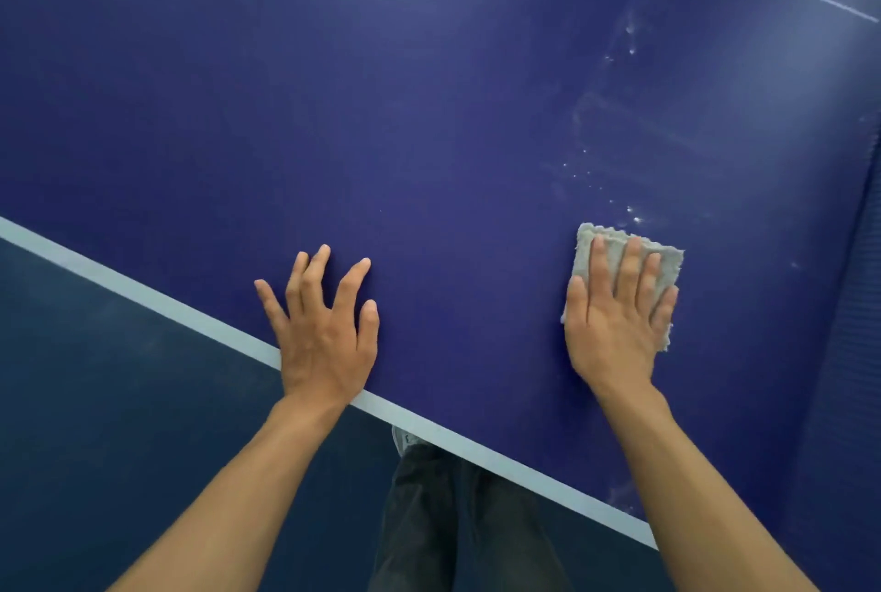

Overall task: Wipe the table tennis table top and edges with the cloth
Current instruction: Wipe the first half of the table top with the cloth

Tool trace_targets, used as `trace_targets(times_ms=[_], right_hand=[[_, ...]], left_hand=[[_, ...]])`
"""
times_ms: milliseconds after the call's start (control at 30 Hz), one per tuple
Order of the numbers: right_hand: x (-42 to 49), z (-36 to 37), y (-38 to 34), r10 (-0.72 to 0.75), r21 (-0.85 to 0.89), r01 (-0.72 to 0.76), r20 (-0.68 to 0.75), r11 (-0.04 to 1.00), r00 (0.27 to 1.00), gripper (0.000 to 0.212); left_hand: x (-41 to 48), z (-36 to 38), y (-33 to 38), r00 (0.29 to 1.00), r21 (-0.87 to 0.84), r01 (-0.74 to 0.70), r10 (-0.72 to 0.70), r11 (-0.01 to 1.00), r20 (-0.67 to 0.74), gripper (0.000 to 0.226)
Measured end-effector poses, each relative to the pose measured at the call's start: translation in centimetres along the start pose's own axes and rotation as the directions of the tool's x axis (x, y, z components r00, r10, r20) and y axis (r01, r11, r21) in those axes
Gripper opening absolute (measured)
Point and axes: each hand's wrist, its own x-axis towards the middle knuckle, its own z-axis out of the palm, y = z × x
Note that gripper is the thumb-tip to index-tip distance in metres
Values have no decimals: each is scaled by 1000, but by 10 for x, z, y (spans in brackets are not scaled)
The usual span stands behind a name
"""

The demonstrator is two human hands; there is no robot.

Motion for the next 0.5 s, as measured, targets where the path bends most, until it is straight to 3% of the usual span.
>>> trace_targets(times_ms=[67, 133, 200, 267, 333, 400, 500], right_hand=[[31, -4, -19, 152, 84, -148, -46, 985, 987, 65], [49, -4, -46, 131, 84, -126, -65, 989, 989, 67], [40, 2, -69, -135, 22, 136, -71, 990, 988, 65], [17, 10, -65, -444, -47, 442, -41, 896, 895, 62], [0, 15, -38, -532, -66, 529, -40, 846, 846, 60], [-1, 11, -4, -433, -66, 429, -60, 901, 899, 60], [34, -3, 25, -152, -44, 150, -64, 988, 986, 63]], left_hand=[[16, 4, 20, 1000, -2, -20, 20, 1000, 23, 52], [27, 10, 42, 999, -6, -12, 13, 1000, 51, 52], [32, 13, 56, 998, -2, -11, 11, 1000, 69, 52], [38, 16, 69, 997, -6, -38, 38, 999, 66, 51], [49, 19, 79, 995, 0, -89, 89, 996, 54, 50], [71, 22, 86, 989, 9, -138, 138, 990, 48, 51], [119, 30, 100, 980, 33, -192, 190, 981, 61, 51]])
